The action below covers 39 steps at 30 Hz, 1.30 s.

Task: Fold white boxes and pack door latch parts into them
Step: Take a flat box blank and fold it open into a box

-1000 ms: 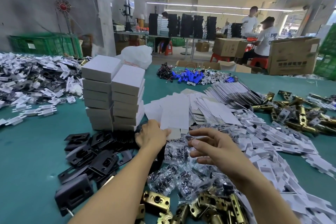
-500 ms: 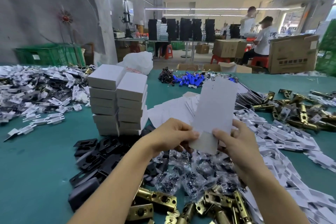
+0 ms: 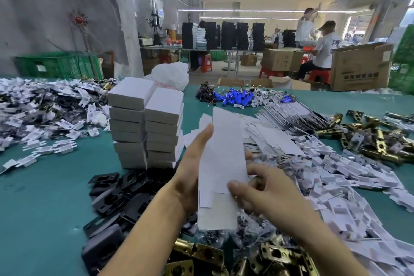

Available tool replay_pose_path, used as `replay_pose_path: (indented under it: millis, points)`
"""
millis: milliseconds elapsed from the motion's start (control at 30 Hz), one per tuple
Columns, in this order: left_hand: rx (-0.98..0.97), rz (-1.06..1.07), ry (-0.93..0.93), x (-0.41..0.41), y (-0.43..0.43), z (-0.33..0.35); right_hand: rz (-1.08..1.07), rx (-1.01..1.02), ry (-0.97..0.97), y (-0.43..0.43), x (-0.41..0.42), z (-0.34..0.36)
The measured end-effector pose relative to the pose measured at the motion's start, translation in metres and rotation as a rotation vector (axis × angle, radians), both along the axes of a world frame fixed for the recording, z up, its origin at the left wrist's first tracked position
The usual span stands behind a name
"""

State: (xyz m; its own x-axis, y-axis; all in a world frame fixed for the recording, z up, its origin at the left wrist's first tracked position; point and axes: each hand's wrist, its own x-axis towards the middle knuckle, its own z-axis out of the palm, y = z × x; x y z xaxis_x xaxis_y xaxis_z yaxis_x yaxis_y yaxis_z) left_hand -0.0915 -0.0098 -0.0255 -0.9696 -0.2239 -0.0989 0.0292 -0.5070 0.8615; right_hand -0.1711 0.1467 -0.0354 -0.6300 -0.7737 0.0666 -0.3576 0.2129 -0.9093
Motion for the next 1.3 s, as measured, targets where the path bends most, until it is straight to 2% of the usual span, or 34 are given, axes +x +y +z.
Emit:
replay_pose_path:
  millis: [67, 167, 233, 367, 533, 667, 833, 1033, 1200, 1300]
  points:
    - [0.044, 0.02, 0.003, 0.0, -0.002, 0.0, -0.031, 0.132, 0.29, -0.001, 0.007, 0.0]
    - [0.079, 0.058, -0.065, -0.001, -0.004, 0.0, -0.031, 0.202, 0.562, 0.001, 0.015, 0.004]
    - [0.081, 0.107, -0.083, -0.001, -0.005, -0.001, 0.015, 0.174, 0.692, 0.003, 0.015, 0.008]
    - [0.056, 0.064, -0.094, -0.001, 0.0, 0.0, 0.113, 0.086, 0.856, 0.002, 0.018, 0.009]
    - [0.034, 0.039, -0.136, -0.003, 0.016, -0.005, 0.198, 0.047, 0.858, 0.001, 0.014, 0.006]
    - [0.07, 0.096, -0.113, -0.008, 0.021, -0.008, 0.196, -0.01, 0.819, 0.003, 0.011, 0.007]
    - [0.083, 0.135, -0.085, -0.011, 0.022, -0.01, 0.195, -0.028, 0.869, 0.001, 0.012, 0.005]
    - [0.016, 0.155, -0.074, -0.004, 0.026, -0.002, 0.184, -0.049, 0.868, -0.001, 0.008, 0.003]
    - [0.069, 0.027, -0.037, -0.004, 0.033, -0.003, 0.16, 0.026, 0.863, 0.002, 0.003, 0.003]
    - [0.075, -0.027, -0.042, -0.003, 0.03, -0.004, 0.145, -0.025, 0.865, 0.002, 0.004, 0.004]
